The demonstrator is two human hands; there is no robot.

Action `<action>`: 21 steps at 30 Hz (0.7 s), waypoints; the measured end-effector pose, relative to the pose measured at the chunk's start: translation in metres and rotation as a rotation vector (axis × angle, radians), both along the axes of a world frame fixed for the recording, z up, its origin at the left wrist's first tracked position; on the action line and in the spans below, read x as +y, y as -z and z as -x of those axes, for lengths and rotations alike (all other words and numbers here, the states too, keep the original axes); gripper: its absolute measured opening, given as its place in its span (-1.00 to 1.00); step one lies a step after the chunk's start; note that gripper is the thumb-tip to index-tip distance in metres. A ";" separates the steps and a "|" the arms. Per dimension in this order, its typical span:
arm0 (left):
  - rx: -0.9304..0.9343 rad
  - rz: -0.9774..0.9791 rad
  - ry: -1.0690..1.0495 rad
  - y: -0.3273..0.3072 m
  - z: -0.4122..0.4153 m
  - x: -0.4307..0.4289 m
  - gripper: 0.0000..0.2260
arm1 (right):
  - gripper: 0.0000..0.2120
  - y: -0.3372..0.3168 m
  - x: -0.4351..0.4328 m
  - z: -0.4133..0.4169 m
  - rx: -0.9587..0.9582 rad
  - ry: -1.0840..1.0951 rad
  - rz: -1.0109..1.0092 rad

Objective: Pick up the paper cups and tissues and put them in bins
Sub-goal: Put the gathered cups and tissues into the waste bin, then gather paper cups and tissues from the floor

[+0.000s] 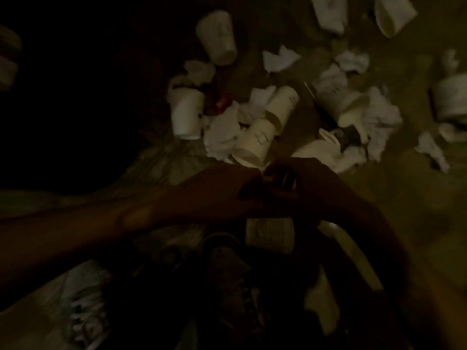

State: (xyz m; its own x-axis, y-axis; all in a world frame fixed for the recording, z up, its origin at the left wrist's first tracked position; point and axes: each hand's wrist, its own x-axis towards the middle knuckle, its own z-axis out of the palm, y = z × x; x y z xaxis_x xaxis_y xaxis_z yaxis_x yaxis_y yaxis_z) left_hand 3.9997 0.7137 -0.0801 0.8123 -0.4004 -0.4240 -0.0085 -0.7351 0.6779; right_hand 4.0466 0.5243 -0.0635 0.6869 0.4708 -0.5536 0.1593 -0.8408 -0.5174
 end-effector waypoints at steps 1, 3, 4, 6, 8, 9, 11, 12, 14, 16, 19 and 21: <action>0.028 -0.005 0.025 0.013 0.002 -0.008 -0.52 | -0.58 0.009 -0.011 0.010 0.042 0.048 0.050; 0.105 0.049 0.113 0.032 0.006 -0.019 -0.48 | -0.42 0.021 -0.031 0.030 0.105 0.136 0.095; 0.119 0.051 0.172 0.042 0.008 -0.021 -0.46 | -0.35 0.025 -0.038 0.040 0.131 0.172 0.095; 0.103 -0.015 0.303 0.053 0.012 -0.026 -0.45 | -0.29 0.033 -0.047 0.058 0.170 0.298 0.091; 0.113 -0.045 0.357 0.062 0.015 -0.026 -0.46 | -0.36 0.039 -0.047 0.068 0.201 0.484 0.087; 0.133 -0.039 0.368 0.064 0.016 -0.025 -0.46 | -0.42 0.040 -0.045 0.071 0.219 0.566 0.087; 0.133 0.003 0.368 0.067 0.018 -0.019 -0.46 | -0.56 0.041 -0.038 0.072 0.250 0.674 0.057; 0.117 0.020 0.356 0.071 0.018 -0.017 -0.45 | -0.64 0.039 -0.033 0.071 0.247 0.705 0.032; 0.139 0.064 0.293 0.074 0.011 -0.013 -0.42 | -0.71 0.034 -0.021 0.067 0.203 0.725 -0.013; 0.094 0.110 0.246 0.071 0.013 -0.003 -0.35 | -0.68 0.026 -0.006 0.060 0.167 0.723 -0.077; -0.033 0.115 0.102 0.071 0.006 0.012 -0.16 | -0.72 0.009 0.021 0.053 0.116 0.657 -0.159; -0.176 0.355 0.278 0.047 0.011 0.013 -0.08 | -0.74 -0.001 0.038 0.053 0.061 0.621 -0.247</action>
